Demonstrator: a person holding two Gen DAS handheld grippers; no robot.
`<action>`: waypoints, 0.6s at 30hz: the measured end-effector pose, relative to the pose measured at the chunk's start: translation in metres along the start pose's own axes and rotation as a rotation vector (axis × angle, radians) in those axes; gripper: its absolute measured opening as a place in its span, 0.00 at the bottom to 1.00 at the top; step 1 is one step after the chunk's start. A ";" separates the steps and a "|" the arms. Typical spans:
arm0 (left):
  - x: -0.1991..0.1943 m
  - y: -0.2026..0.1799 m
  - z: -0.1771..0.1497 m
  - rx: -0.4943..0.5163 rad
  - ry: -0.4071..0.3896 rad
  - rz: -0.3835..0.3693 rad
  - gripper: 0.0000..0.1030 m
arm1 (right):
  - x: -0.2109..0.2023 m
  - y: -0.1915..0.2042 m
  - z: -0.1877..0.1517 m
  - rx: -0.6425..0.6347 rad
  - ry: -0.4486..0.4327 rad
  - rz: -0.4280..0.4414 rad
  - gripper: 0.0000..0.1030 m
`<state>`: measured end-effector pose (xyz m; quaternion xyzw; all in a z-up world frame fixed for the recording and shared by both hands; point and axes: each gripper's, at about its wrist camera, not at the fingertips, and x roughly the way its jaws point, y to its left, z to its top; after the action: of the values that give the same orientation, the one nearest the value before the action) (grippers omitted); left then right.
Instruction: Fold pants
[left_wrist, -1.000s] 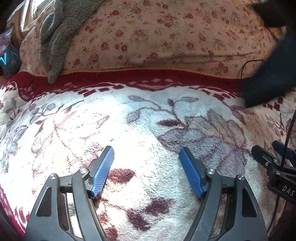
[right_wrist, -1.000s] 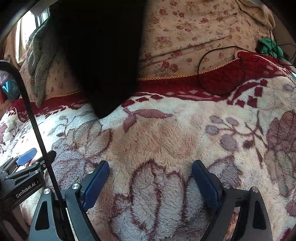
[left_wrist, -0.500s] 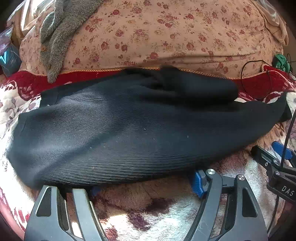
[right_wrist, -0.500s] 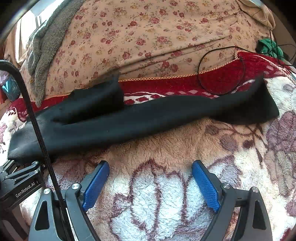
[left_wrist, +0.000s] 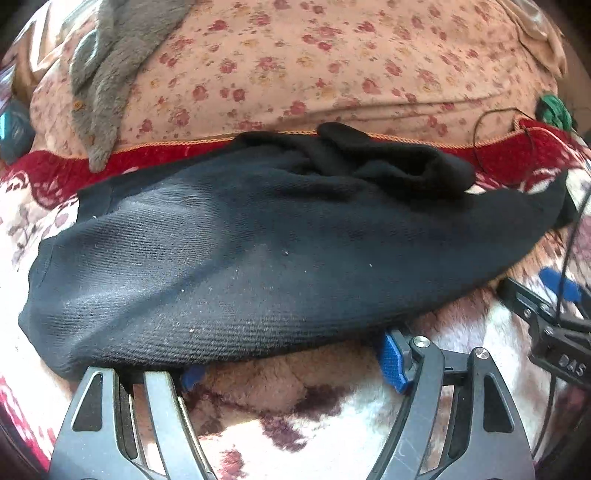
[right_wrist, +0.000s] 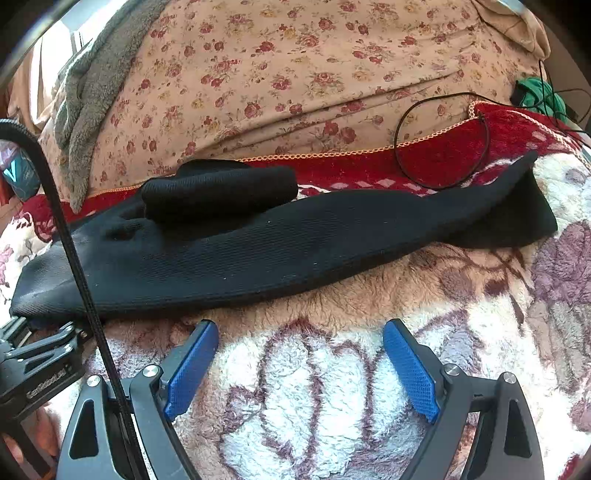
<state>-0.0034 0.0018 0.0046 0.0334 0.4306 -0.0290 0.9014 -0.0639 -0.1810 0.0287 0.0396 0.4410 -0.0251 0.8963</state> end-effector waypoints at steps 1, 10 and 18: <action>-0.003 0.001 -0.001 -0.006 0.002 0.003 0.72 | 0.001 -0.001 0.001 -0.004 0.005 0.000 0.90; -0.039 0.010 -0.002 -0.045 -0.045 0.001 0.72 | -0.007 0.004 0.001 -0.047 0.034 0.071 0.77; -0.063 0.012 0.000 -0.060 -0.083 -0.004 0.72 | -0.050 0.011 -0.004 -0.015 -0.056 0.171 0.72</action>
<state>-0.0416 0.0147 0.0540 0.0041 0.3936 -0.0191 0.9191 -0.0962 -0.1689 0.0663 0.0696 0.4112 0.0537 0.9073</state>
